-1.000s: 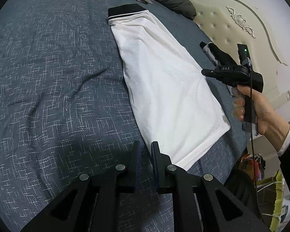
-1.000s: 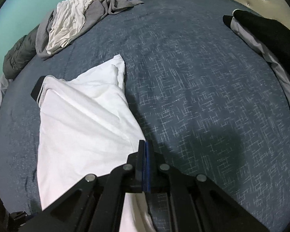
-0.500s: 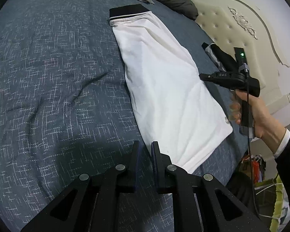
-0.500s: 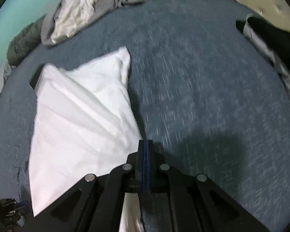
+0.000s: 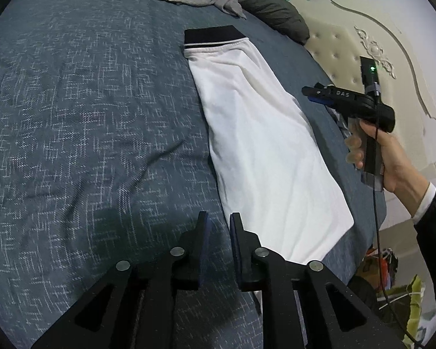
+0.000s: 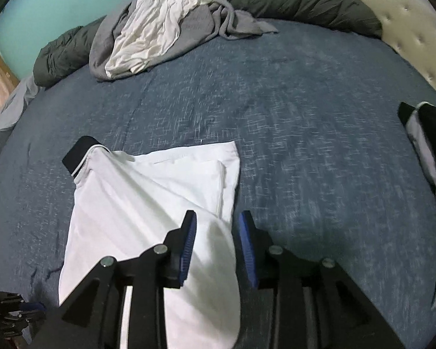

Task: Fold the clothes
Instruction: 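Open the right tool and release the polo hem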

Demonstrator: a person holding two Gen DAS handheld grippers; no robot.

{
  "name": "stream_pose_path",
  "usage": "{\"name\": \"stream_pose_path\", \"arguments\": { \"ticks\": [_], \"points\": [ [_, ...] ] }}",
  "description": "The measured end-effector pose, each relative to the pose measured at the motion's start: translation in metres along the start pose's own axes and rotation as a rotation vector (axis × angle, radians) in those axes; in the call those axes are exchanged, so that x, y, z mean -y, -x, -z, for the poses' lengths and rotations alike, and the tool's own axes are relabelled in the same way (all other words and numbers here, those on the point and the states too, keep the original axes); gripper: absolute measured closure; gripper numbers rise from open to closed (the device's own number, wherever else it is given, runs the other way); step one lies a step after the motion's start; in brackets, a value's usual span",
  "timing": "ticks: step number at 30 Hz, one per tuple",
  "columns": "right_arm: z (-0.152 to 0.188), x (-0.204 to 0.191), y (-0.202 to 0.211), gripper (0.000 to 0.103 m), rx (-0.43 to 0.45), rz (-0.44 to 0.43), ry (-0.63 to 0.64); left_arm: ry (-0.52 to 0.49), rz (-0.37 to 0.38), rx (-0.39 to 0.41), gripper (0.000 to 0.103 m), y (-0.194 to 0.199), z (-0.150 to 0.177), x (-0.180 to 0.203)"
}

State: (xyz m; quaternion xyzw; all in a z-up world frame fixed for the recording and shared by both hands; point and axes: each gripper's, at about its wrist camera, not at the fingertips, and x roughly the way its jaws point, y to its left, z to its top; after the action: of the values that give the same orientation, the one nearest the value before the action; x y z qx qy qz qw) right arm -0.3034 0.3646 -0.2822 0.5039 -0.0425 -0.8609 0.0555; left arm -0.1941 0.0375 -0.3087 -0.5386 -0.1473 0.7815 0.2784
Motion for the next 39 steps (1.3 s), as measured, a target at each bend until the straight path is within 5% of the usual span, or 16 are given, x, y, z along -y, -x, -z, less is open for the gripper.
{"name": "stream_pose_path", "arguments": {
  "ticks": [8,12,14,18,25,29,31,35,39],
  "points": [
    [0.000,-0.009,-0.029,0.067,-0.070,-0.012,0.095,0.006,0.006,-0.002,0.084,-0.004,-0.008,-0.002],
    [0.002,-0.002,-0.029,0.096,-0.053,-0.002,0.087,0.012,0.017,-0.012,0.084,-0.008,-0.008,-0.001],
    [0.002,0.002,-0.024,0.098,-0.018,-0.005,0.073,0.022,0.030,-0.019,0.084,-0.010,-0.008,-0.002],
    [-0.001,0.017,-0.018,0.099,0.033,-0.009,-0.028,0.019,0.026,-0.024,0.084,-0.012,-0.006,-0.001],
    [0.001,0.043,-0.036,0.098,-0.044,-0.028,-0.235,0.022,0.018,-0.026,0.084,-0.012,-0.005,-0.003],
    [-0.012,0.030,-0.026,0.092,-0.009,-0.010,-0.178,0.022,0.017,-0.024,0.084,-0.010,-0.005,-0.003],
    [-0.021,0.015,-0.011,0.079,0.055,0.008,-0.110,0.020,0.018,-0.021,0.084,-0.009,-0.005,-0.002],
    [-0.036,-0.027,0.014,0.079,0.139,-0.117,-0.002,0.019,0.017,-0.014,0.084,-0.007,-0.007,-0.001],
    [-0.046,-0.083,0.012,0.079,0.113,-0.224,0.124,0.023,0.016,-0.007,0.084,-0.005,-0.008,-0.001]
  ]
}}
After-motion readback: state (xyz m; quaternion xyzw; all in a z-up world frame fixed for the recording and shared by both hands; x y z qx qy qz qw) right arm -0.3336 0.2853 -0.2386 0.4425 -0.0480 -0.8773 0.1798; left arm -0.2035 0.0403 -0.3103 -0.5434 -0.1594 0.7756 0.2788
